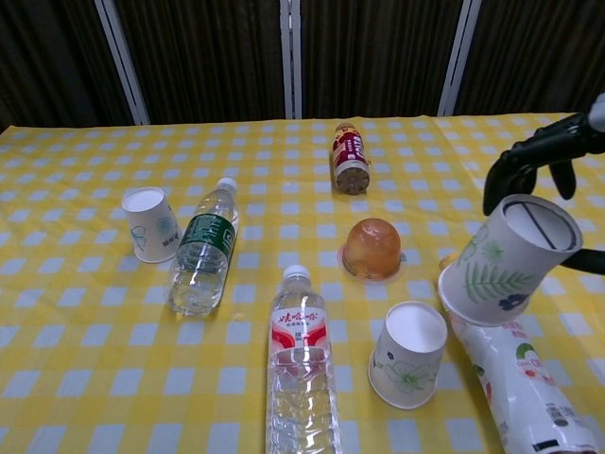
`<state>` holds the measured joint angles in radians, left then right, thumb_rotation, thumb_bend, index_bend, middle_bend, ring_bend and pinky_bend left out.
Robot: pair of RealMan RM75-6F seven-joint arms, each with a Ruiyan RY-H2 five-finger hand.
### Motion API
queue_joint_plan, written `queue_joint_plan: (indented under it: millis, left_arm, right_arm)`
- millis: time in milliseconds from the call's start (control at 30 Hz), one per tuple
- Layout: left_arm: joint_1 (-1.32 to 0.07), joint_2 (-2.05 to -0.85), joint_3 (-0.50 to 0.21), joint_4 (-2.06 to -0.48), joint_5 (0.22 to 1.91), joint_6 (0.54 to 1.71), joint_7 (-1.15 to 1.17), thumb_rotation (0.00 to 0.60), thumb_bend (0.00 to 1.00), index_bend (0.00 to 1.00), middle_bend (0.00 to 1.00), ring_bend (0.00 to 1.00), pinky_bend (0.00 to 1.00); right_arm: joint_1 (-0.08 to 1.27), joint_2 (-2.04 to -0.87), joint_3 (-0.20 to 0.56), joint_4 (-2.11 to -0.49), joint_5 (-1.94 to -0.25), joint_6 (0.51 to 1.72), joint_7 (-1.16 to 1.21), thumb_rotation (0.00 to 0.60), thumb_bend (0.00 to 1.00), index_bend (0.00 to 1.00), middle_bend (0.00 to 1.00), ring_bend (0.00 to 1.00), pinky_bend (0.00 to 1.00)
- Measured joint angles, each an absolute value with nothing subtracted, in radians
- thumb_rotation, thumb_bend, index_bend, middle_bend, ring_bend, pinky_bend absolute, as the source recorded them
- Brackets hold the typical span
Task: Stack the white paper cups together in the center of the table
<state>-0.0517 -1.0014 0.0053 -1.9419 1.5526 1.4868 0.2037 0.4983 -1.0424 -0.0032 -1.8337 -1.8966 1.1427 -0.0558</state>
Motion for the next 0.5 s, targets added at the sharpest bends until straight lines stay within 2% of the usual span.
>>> queue_joint_plan:
  millis: [133, 500]
  left_arm:
    - [-0.056, -1.001, 0.003, -1.94, 1.545, 1.48, 0.201, 0.6, 0.0, 0.0, 0.0, 0.0, 0.0]
    - [-0.058, -0.995, 0.004, -1.938, 1.544, 1.477, 0.187, 0.6, 0.0, 0.0, 0.0, 0.0, 0.0]
  right_arm:
    - [0.568, -1.049, 0.02, -1.869, -1.911, 1.053, -0.088, 0.6, 0.36, 0.42, 0.47, 0.39, 0.49]
    - [0.647, -1.094, 0.072, -1.917, -1.84, 0.922, -0.264, 0.6, 0.37, 0.43, 0.47, 0.39, 0.49]
